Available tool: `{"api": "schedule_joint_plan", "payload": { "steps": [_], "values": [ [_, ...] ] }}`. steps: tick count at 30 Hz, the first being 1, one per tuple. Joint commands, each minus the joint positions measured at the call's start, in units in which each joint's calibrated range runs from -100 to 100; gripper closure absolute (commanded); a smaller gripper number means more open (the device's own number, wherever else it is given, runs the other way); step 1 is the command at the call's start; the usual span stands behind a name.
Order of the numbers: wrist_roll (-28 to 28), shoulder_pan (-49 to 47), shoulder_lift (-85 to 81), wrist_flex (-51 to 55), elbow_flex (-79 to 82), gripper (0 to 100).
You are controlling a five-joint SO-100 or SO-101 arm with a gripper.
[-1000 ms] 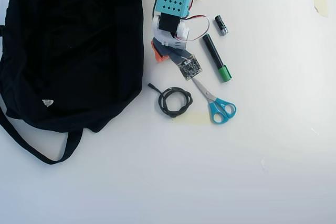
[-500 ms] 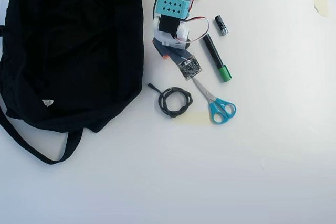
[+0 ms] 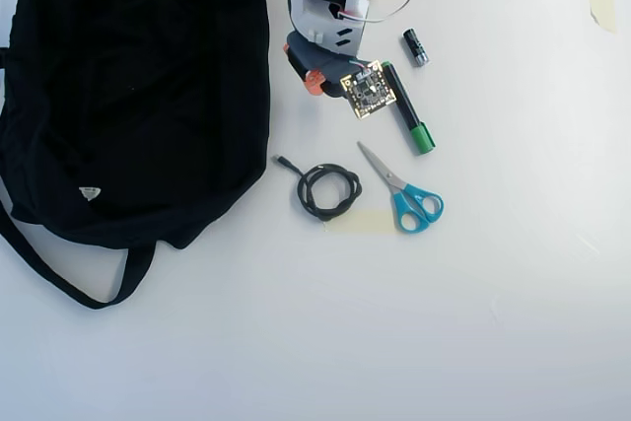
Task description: Put the bike light into the black bag
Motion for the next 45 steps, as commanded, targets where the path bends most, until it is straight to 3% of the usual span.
{"api": "schedule_joint_plan", "payload": {
  "steps": [1, 6, 11, 16, 22, 32, 45],
  "values": [
    [-4.63, -0.51, -7.09, 0.43, -2.22, 98],
    [-5.46, -0.28, -8.91, 0.34, -2.58, 98],
    [-15.85, -0.06, -10.33, -0.52, -3.03, 98],
    [-20.67, 0.16, -13.64, -3.70, -2.94, 98],
    [-33.68, 1.29, -16.30, -6.55, -2.94, 98],
    [-33.89, 15.05, -15.72, -9.56, -3.21, 98],
    [-29.80, 36.89, -15.22, -14.38, -3.93, 98]
  ]
}}
